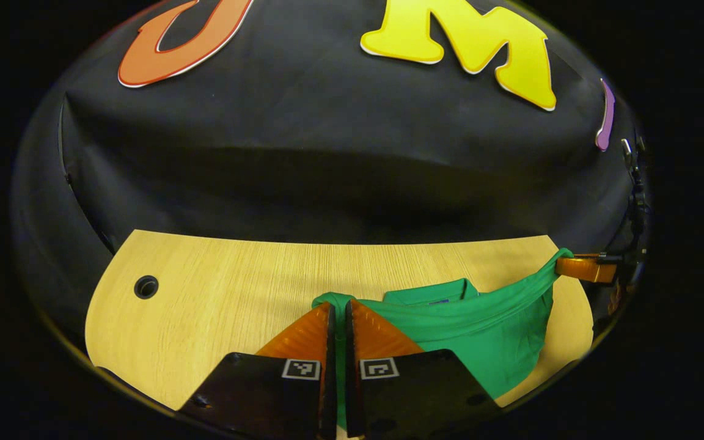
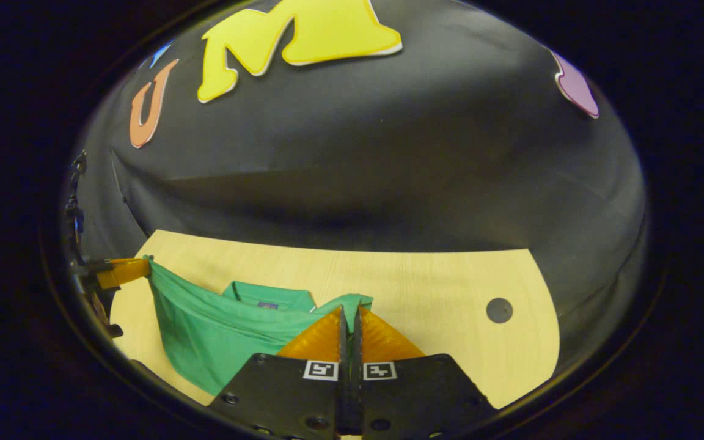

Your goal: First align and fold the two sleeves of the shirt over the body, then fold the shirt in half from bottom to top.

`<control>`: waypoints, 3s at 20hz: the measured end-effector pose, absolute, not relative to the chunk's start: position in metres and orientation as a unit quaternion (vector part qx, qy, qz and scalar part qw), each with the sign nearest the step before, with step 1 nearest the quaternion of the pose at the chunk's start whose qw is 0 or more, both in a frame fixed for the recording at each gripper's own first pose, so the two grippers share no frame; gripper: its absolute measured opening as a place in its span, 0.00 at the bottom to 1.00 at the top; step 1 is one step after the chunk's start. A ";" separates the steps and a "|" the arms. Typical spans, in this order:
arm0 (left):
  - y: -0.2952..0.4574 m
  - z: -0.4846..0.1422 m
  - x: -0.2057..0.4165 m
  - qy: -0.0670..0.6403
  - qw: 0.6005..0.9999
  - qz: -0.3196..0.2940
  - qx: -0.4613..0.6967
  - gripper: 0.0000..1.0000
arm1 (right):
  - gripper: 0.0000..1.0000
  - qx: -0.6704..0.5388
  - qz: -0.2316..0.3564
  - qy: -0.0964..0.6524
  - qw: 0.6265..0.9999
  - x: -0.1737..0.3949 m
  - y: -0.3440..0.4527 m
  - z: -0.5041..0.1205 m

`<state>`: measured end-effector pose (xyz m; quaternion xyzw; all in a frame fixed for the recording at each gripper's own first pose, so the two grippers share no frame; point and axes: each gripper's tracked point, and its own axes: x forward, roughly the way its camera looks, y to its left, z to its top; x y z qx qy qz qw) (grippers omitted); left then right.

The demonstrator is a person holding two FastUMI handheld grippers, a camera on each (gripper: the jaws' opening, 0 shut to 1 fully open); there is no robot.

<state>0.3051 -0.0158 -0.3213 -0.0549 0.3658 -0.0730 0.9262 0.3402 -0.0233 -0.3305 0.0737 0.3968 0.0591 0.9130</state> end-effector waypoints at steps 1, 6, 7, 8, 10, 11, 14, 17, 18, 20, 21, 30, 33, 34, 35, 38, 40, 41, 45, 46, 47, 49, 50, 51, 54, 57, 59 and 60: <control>-0.017 -0.327 0.309 0.366 0.926 -0.071 -0.054 0.12 | 0.00 0.073 0.057 0.399 0.912 0.342 -0.022 -0.338; -0.014 -0.343 0.307 0.380 0.922 -0.058 -0.054 0.25 | 0.08 0.075 0.042 0.413 0.907 0.343 -0.029 -0.372; -0.011 -0.344 0.304 0.383 0.921 -0.049 -0.056 0.38 | 0.12 0.079 0.040 0.417 0.905 0.339 -0.030 -0.374; -0.008 -0.340 0.301 0.384 0.921 -0.039 -0.059 0.51 | 0.30 0.082 0.038 0.416 0.905 0.332 -0.031 -0.374; -0.005 -0.327 0.296 0.375 0.924 -0.027 -0.068 0.88 | 0.53 0.079 0.033 0.407 0.909 0.321 -0.036 -0.368; -0.001 -0.318 0.291 0.367 0.928 -0.021 -0.066 0.91 | 0.64 0.078 0.031 0.402 0.912 0.316 -0.038 -0.361; 0.007 -0.279 0.280 0.332 0.943 -0.006 -0.035 0.99 | 0.95 0.080 0.021 0.369 0.926 0.301 -0.043 -0.326; -0.004 -0.221 0.260 0.281 0.959 -0.016 -0.027 1.00 | 0.93 0.071 0.020 0.318 0.945 0.277 -0.042 -0.266; -0.007 -0.198 0.251 0.264 0.964 -0.016 -0.029 1.00 | 0.96 0.071 0.021 0.298 0.952 0.265 -0.039 -0.242; -0.008 -0.158 0.236 0.233 0.972 -0.004 -0.027 1.00 | 0.96 0.073 0.021 0.258 0.963 0.235 -0.035 -0.192; -0.011 -0.138 0.223 0.221 0.975 -0.001 -0.027 1.00 | 0.96 0.072 0.021 0.241 0.968 0.216 -0.032 -0.167; -0.044 0.005 0.080 0.110 0.994 -0.019 -0.014 1.00 | 0.96 0.047 -0.031 0.089 0.994 0.063 -0.035 0.012; -0.055 0.024 0.051 0.106 0.993 -0.036 -0.029 1.00 | 0.95 0.039 -0.043 0.060 0.997 0.029 -0.034 0.042; -0.060 0.030 0.045 0.102 0.993 -0.042 -0.032 1.00 | 0.93 0.041 -0.046 0.055 0.997 0.018 -0.034 0.047; -0.065 0.036 0.042 0.093 0.994 -0.046 -0.032 1.00 | 0.94 0.046 -0.047 0.053 0.996 0.012 -0.034 0.050; -0.068 0.057 0.039 0.070 0.996 -0.045 -0.016 1.00 | 0.96 0.041 -0.049 0.055 0.996 0.006 -0.036 0.050; -0.069 0.062 0.041 0.063 0.997 -0.039 -0.017 1.00 | 0.97 0.040 -0.047 0.054 0.997 0.003 -0.038 0.056; -0.071 0.065 0.042 0.064 0.997 -0.039 -0.021 1.00 | 0.97 0.040 -0.046 0.050 0.997 0.002 -0.040 0.059; -0.075 0.077 0.046 0.063 0.997 -0.035 -0.018 1.00 | 0.97 0.038 -0.046 0.056 0.997 0.004 -0.050 0.058; -0.074 0.079 0.048 0.058 0.998 -0.031 -0.018 1.00 | 0.97 0.038 -0.046 0.055 0.997 0.005 -0.053 0.061; -0.077 0.080 0.049 0.057 0.998 -0.031 -0.020 0.95 | 0.97 0.037 -0.044 0.056 0.997 0.007 -0.055 0.060; -0.081 0.077 0.049 0.063 0.997 -0.027 -0.022 0.99 | 0.97 0.036 -0.039 0.060 0.997 0.007 -0.058 0.057; -0.082 0.078 0.050 0.062 0.998 -0.024 -0.021 1.00 | 0.97 0.037 -0.037 0.062 0.997 0.008 -0.061 0.056; -0.082 0.079 0.051 0.061 0.998 -0.021 -0.018 1.00 | 0.97 0.040 -0.035 0.063 0.997 0.010 -0.062 0.055; -0.095 0.081 0.050 0.061 0.998 -0.025 -0.017 1.00 | 0.97 0.046 -0.032 0.065 0.996 0.011 -0.072 0.052; -0.103 0.083 0.049 0.060 0.998 -0.028 -0.016 1.00 | 0.97 0.055 -0.032 0.065 0.996 0.015 -0.082 0.051; -0.108 0.084 0.051 0.059 0.998 -0.031 -0.011 1.00 | 0.97 0.059 -0.031 0.066 0.996 0.016 -0.087 0.050; -0.111 0.084 0.051 0.059 0.998 -0.031 -0.010 1.00 | 0.96 0.059 -0.030 0.070 0.995 0.016 -0.088 0.047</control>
